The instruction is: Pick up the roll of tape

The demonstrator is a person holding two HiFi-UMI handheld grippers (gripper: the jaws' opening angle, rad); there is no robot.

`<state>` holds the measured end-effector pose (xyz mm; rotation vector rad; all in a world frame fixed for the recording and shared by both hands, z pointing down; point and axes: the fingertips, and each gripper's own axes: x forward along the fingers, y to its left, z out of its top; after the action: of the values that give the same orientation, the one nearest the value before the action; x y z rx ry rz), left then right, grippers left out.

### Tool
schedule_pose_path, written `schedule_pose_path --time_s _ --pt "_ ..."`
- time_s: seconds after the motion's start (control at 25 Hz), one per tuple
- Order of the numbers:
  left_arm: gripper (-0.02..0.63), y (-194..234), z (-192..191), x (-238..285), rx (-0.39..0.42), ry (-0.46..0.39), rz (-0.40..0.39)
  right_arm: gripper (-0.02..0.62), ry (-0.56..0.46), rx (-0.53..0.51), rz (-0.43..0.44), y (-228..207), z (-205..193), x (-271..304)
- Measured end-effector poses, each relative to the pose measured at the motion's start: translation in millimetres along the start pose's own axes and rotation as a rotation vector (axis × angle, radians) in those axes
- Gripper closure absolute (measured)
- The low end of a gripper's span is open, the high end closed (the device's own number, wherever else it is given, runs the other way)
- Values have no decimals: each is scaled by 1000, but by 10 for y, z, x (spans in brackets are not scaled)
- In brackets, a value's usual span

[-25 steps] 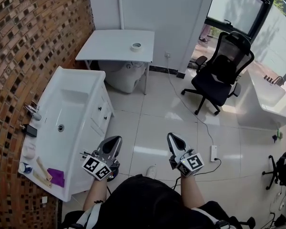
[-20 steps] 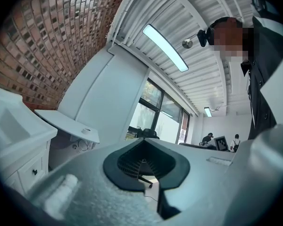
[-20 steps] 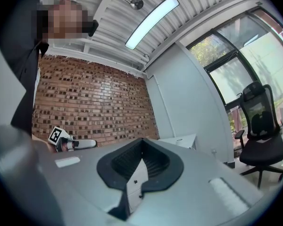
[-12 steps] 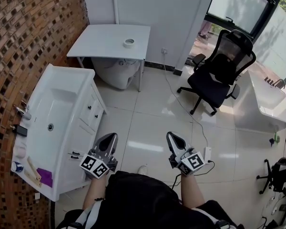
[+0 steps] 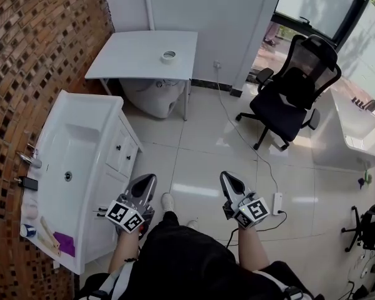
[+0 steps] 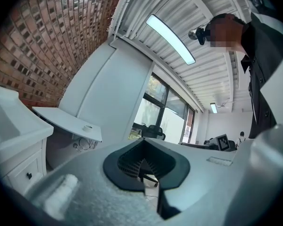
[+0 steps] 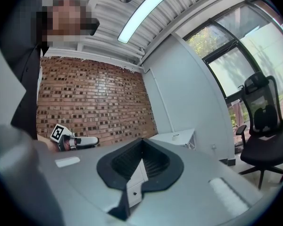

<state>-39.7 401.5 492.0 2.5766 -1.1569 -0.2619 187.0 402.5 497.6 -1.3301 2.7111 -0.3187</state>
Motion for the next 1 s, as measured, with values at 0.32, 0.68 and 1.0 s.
schedule_pose_path --time_s 0.32,0.68,1.0 --pt "604 551 416 544 34 -49 -62 590 -42 -32 -23 -238 233 727" --pt "604 1288 788 828 38 -115 -52 589 -38 -75 21 -235 376 1691" --pt "604 1796 704 933 28 -97 -16 591 3 -60 32 -272 251 2076"
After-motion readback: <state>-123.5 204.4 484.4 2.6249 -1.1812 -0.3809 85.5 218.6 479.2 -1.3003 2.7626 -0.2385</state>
